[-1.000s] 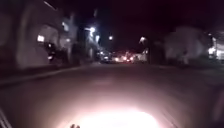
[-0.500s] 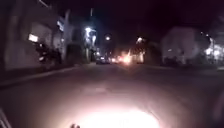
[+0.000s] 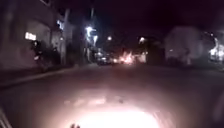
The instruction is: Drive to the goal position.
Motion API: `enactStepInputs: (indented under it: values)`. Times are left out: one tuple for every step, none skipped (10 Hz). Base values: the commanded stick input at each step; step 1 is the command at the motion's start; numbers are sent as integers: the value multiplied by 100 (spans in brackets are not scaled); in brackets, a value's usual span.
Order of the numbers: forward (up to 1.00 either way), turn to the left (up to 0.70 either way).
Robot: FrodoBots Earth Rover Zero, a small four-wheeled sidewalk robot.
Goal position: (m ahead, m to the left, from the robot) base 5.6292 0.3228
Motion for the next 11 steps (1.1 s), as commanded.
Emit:
enactStepInputs:
  values:
    - [100,0]
    - [100,0]
    - [100,0]
    - [100,0]
    - [100,0]
    - [100,0]
    - [100,0]
    - [100,0]
    - [100,0]
    - [100,0]
    - [100,0]
